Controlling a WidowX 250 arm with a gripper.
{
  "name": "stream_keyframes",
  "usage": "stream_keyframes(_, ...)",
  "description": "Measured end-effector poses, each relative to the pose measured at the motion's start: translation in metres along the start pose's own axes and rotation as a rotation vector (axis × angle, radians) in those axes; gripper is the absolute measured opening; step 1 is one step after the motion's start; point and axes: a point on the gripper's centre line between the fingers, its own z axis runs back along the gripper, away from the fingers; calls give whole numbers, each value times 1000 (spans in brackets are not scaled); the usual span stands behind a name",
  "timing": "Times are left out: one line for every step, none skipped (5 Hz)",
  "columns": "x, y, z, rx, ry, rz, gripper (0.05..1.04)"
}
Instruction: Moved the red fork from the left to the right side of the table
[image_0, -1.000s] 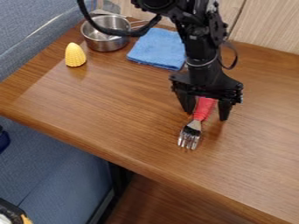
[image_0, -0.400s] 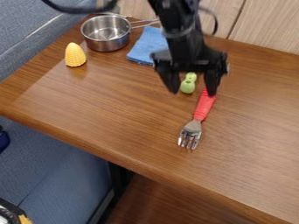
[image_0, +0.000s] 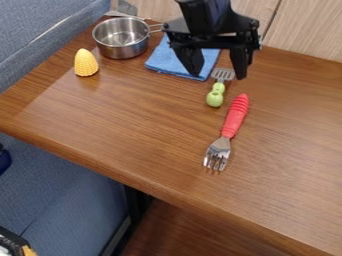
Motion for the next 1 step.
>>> stream_keyframes(0, 0, 1, 1, -1, -8, 1001)
